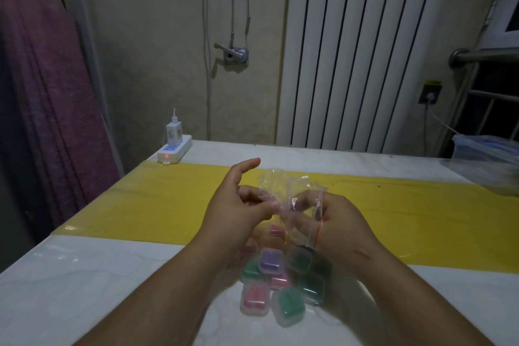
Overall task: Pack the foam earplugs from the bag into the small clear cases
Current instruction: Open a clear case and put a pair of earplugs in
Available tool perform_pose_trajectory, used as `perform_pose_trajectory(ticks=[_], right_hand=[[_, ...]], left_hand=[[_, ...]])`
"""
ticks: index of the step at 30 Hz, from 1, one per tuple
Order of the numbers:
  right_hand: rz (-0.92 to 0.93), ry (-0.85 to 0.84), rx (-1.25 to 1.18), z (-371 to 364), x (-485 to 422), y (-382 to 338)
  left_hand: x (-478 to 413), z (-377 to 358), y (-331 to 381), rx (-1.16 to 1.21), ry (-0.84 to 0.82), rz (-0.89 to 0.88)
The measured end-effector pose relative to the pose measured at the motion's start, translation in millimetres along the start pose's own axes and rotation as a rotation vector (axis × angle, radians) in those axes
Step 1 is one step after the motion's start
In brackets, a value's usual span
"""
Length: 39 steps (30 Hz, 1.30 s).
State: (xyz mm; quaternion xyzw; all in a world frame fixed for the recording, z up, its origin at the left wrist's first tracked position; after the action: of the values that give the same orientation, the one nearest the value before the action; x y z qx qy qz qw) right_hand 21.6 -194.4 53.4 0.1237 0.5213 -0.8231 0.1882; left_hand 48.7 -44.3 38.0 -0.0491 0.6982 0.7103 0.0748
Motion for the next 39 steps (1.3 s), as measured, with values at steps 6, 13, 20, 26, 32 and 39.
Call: perform_pose_trajectory(ticks=[6,13,20,26,32,39], right_hand=[[-0.011,0.01,0.038,-2.6,-1.0,6.0],[-0.054,0.015,0.034,-6.8,-0.8,12.9],[-0.069,0.052,0.022,-1.7,-1.6,13.4],[-0.118,0.039,-0.106,-4.7,-0.5,12.8],[-0.141,0.028,-0.23,-8.0,-1.4,12.3],[-0.157,0.066,-0.304,-7.1,2.4,11.0]], left_hand=[[-1.1,-1.1,-2.2,0.042,-0.013,0.011],[-2.2,-0.8,-3.1,0.028,0.003,-0.001],[-2.6,-3.4,-4.3,0.035,-0.009,0.001],[-4.1,-2.1,-5.3,0.037,0.003,0.001],[-5.4,-1.4,-5.1,0.028,0.007,-0.012],[-5.8,0.0,-4.1,0.038,0.001,-0.015]])
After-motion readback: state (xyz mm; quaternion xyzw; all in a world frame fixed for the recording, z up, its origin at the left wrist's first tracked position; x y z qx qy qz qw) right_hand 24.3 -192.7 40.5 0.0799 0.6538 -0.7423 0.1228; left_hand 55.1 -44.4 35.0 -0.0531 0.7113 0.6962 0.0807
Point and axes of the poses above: each hand's wrist, its own x-axis away from the middle knuckle, its own z-axis out of the back of the hand, y = z × x, the point moved 8 cm from there along -x, towards the middle knuckle, and after that the axes turned 7 degrees about z, right-handed, at the moved point
